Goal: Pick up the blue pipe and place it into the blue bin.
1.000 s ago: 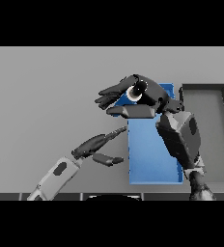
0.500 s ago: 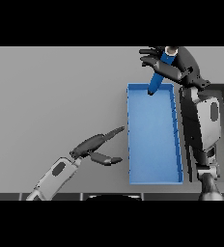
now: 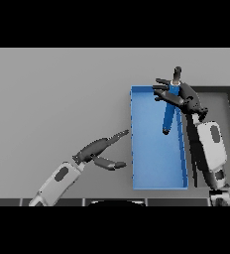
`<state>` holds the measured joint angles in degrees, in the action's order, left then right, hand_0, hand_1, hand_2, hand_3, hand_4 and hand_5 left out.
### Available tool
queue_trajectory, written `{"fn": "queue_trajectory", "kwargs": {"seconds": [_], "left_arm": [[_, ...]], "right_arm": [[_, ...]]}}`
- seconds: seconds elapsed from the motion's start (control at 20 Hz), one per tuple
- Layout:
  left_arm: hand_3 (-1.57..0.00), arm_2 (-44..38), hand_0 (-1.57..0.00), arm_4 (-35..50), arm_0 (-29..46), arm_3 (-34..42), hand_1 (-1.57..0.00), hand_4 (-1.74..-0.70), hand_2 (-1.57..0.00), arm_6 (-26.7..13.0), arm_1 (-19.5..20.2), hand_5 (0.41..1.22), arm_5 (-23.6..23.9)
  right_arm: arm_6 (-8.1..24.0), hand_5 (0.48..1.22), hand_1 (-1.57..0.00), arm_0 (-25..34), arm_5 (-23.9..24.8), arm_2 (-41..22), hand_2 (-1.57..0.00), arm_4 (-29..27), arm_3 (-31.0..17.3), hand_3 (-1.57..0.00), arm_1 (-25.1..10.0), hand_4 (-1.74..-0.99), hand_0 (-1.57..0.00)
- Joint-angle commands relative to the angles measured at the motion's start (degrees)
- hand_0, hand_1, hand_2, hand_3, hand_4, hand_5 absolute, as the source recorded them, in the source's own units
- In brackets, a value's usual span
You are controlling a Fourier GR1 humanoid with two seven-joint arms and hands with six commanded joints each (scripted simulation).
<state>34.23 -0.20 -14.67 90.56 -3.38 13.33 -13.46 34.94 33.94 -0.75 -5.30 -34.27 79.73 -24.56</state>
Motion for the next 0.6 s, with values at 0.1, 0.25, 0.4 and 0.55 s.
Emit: {"fn": "queue_trajectory", "kwargs": {"seconds": [0.1,0.25,0.4,0.55], "left_arm": [[0.0,-0.4,0.0,0.5,-0.1,0.0,0.0,-0.88,0.0,-0.6,0.4,0.462,-0.2],[0.0,-0.7,0.0,1.5,-0.3,0.8,0.0,-0.89,0.0,-0.8,0.8,0.455,-0.8],[0.0,-0.4,0.0,1.0,-0.2,0.6,0.0,-0.89,0.0,-1.2,0.5,0.453,-0.6],[0.0,-0.3,0.0,1.3,0.5,1.0,0.0,-0.89,0.0,-1.7,0.6,0.453,-0.6]], "right_arm": [[0.0,1.121,-1.57,-4.5,1.2,-5.5,-1.57,-2.2,-0.4,-1.57,-2.4,-1.622,-1.57],[0.0,1.133,-1.46,-4.7,4.8,-14.6,-1.39,-7.5,-4.8,-1.12,-7.6,-1.547,-1.56],[0.0,1.176,-0.75,-0.7,10.9,-27.1,-0.71,-19.9,-8.2,-0.57,-13.7,-1.392,-0.84],[0.0,1.081,-0.38,2.3,9.6,-35.0,-0.36,-23.7,-8.0,-0.29,-16.7,-1.242,-0.43]]}}
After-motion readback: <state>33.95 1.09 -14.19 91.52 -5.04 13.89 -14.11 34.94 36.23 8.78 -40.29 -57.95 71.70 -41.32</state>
